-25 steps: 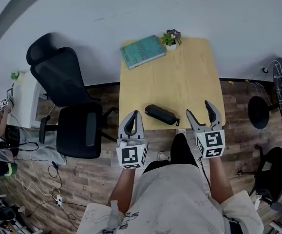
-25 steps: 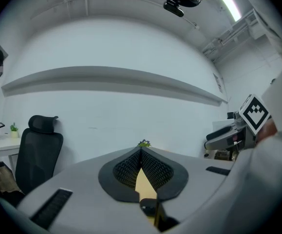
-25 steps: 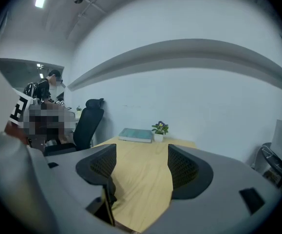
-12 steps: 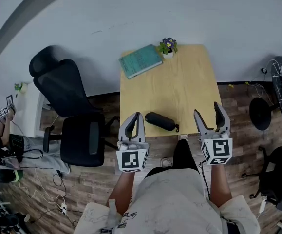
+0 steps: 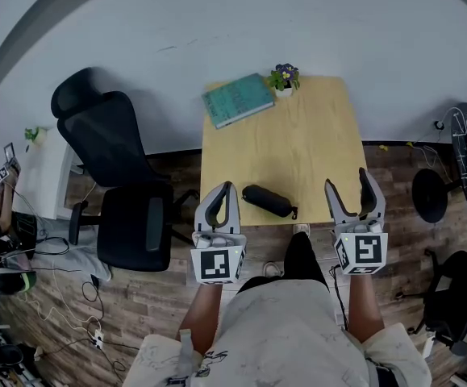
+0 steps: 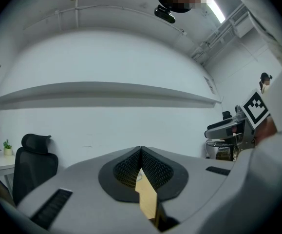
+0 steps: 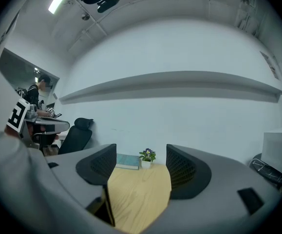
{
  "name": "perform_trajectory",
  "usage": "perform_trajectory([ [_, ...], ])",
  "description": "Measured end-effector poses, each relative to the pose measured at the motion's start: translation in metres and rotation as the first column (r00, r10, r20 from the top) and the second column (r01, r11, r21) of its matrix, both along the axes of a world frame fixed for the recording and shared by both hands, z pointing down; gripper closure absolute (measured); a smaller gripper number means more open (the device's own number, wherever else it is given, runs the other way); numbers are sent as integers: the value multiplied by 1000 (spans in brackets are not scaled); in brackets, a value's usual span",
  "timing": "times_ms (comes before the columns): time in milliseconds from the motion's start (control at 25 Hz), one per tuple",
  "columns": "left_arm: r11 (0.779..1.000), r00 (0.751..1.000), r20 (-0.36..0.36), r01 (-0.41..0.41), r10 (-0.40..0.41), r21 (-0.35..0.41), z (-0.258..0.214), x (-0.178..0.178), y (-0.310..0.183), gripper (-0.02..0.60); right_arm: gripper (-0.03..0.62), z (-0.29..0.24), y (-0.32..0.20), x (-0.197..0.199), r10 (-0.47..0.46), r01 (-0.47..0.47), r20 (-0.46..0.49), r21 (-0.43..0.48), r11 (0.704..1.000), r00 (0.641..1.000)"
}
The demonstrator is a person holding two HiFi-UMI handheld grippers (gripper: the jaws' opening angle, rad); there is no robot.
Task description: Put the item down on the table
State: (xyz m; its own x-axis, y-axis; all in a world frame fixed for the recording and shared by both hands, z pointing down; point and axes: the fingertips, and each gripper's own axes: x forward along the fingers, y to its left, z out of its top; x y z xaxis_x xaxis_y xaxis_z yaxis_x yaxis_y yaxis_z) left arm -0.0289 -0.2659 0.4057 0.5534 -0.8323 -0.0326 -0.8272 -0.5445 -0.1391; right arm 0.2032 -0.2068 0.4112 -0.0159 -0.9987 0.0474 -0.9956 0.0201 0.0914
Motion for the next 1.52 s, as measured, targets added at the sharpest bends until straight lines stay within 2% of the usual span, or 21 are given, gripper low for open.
perform_trajectory([
  [440, 1000, 1000, 12, 24, -23, -11, -2, -7, 0, 574, 274, 0, -5, -9, -22, 22, -8, -2, 1000, 1000],
  [640, 1000, 1000, -1, 18, -18, -4, 0, -9, 0, 574, 364, 2, -9, -22, -79, 78, -24, -21, 997, 997],
  [800, 1000, 1000, -5, 27, -27, -4, -1, -10, 1, 574, 507, 1, -9, -28, -93, 93, -15, -9, 996, 996],
  [960, 1000, 1000, -8, 27, -27, -2, 0, -13, 2, 574, 579, 2, -11, -33, -102, 102, -6, -15, 995, 995],
  [1200, 999, 999, -3, 46, -46, -16, 1, -18, -1, 574, 579, 5, -16, -40, -124, 123, -16, -35, 992, 992],
  [1520, 999, 999, -7, 52, -52, 1, 1, -23, -2, 574, 579, 5, -20, -41, -122, 121, -32, -47, 992, 992],
])
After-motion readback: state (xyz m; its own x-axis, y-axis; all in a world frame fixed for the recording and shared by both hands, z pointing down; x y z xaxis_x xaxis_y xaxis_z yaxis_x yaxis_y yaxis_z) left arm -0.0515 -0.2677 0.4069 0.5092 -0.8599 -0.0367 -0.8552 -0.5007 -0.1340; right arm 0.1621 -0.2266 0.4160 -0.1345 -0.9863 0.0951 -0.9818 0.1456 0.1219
